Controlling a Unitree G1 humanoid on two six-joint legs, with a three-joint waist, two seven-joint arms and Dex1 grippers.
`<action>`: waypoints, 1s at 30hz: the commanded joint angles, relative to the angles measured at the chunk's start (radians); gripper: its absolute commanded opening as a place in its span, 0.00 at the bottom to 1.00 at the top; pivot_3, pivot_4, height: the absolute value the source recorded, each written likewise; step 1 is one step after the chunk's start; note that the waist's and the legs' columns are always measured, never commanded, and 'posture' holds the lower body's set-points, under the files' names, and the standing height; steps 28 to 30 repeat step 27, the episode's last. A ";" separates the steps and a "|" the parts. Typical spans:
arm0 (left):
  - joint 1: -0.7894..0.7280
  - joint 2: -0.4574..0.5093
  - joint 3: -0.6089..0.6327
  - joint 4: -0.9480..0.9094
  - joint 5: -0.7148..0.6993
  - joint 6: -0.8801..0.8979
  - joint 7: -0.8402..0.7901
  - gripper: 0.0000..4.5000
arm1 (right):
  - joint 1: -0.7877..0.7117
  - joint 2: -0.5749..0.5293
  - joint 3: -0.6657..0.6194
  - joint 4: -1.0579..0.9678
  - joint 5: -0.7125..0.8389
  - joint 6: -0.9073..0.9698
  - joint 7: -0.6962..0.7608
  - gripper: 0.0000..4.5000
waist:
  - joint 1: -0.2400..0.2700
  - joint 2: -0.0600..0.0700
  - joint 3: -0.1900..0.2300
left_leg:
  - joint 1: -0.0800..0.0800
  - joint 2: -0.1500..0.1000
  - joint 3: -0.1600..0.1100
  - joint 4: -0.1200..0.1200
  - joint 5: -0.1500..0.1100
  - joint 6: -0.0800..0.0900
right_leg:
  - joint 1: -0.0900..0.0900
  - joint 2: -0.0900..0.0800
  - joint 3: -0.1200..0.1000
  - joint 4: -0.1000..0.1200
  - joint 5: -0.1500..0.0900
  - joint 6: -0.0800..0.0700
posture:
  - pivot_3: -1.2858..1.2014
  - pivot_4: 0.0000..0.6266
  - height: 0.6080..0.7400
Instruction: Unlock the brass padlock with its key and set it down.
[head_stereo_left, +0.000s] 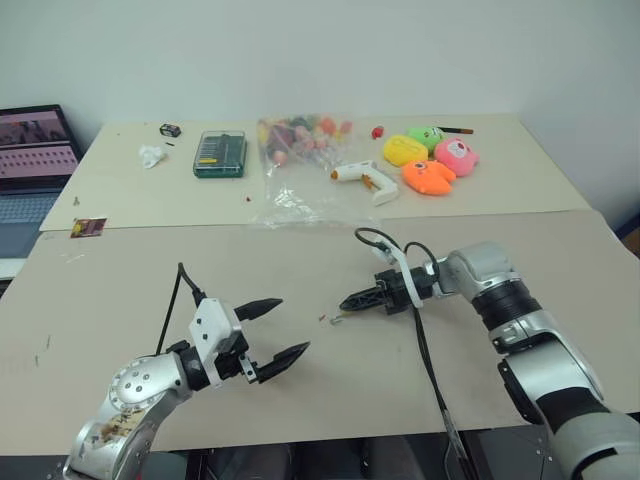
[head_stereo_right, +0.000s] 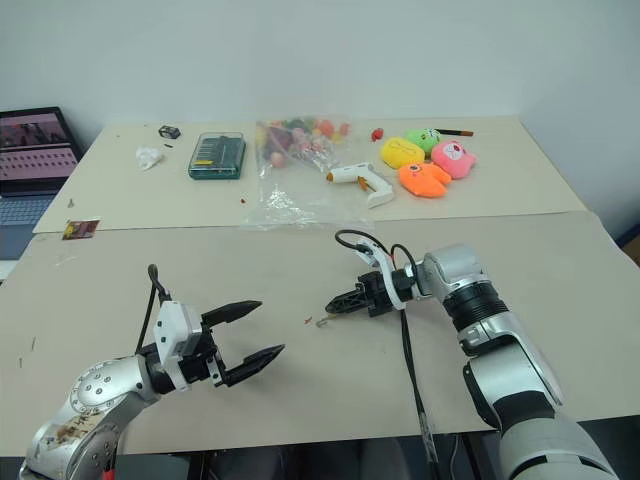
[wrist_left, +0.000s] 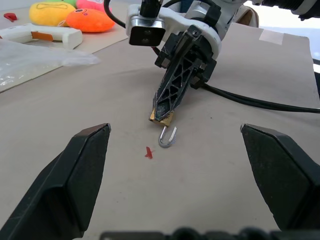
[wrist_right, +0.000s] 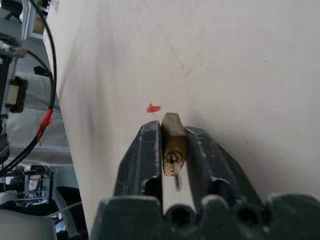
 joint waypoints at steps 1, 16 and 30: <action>-0.007 -0.017 -0.009 -0.033 0.011 -0.018 0.023 1.00 | -0.007 -0.066 -0.001 0.123 -0.102 -0.097 0.026 0.53 | 0.003 0.000 0.000 | 0.001 0.000 0.000 0.000 0.000 0.000 | 0.001 0.000 0.000 0.000 0.000 0.000 | 0.52 0.24 1.00; -0.278 0.007 -0.009 0.095 -0.025 0.153 0.030 1.00 | 0.276 -0.498 -0.200 -0.449 -0.091 -0.513 0.343 0.99 | -0.012 0.002 0.001 | 0.010 0.005 0.001 0.000 -0.004 -0.006 | 0.010 0.004 -0.002 -0.001 -0.002 0.001 | 0.52 0.24 1.00; -0.430 0.164 0.088 0.201 -0.110 0.290 -0.062 1.00 | 0.401 -0.452 -0.362 -0.758 -0.123 -0.614 0.073 0.99 | 0.002 0.002 0.002 | 0.011 0.008 0.005 0.001 -0.010 0.000 | 0.009 0.005 -0.003 -0.001 -0.002 0.001 | 0.52 0.24 1.00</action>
